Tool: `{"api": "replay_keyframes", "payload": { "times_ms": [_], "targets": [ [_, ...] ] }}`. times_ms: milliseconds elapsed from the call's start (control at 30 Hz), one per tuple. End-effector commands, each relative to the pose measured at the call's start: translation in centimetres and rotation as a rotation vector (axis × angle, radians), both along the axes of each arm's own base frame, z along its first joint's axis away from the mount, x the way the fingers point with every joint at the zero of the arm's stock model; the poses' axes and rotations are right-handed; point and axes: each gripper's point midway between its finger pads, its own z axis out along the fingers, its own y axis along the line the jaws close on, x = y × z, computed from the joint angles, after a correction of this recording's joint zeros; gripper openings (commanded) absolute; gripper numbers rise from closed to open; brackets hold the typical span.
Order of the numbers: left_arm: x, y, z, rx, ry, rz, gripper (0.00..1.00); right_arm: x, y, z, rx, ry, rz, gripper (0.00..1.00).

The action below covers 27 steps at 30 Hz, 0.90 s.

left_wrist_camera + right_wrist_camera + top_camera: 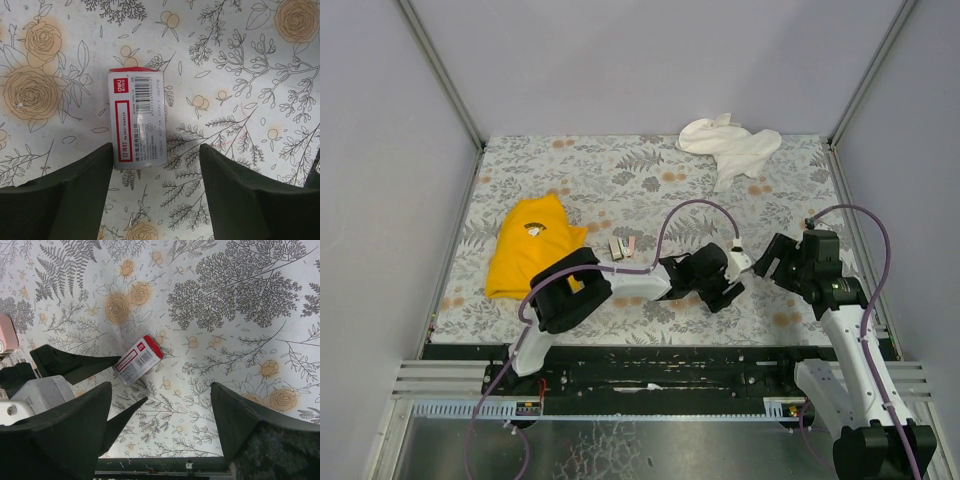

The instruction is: Load the staples into the stapler

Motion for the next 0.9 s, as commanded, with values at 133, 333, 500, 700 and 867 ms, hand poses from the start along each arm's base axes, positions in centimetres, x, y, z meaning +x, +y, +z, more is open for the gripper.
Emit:
{"api": "replay_keyframes", "payload": {
  "times_ms": [133, 333, 500, 700, 867],
  "targets": [
    [0.7, 1.2, -1.9, 0.1, -0.078, 0.075, 0.58, 0.2, 0.5, 0.2, 0.036, -0.028, -0.002, 0.87],
    [1.2, 1.0, -2.4, 0.099, -0.091, 0.114, 0.5, 0.1, 0.4, 0.1, 0.032, -0.029, -0.002, 0.87],
    [1.1, 0.9, -3.0, 0.094, -0.076, 0.125, 0.48, 0.2, 0.6, 0.2, 0.042, -0.036, 0.004, 0.87],
    [0.9, 1.3, -3.8, 0.112, -0.068, 0.126, 0.41, 0.1, 0.6, 0.2, 0.039, -0.042, 0.003, 0.87],
    [0.3, 1.6, -3.4, 0.095, -0.036, 0.148, 0.39, 0.0, 0.8, 0.1, 0.052, -0.042, 0.006, 0.87]
  ]
}}
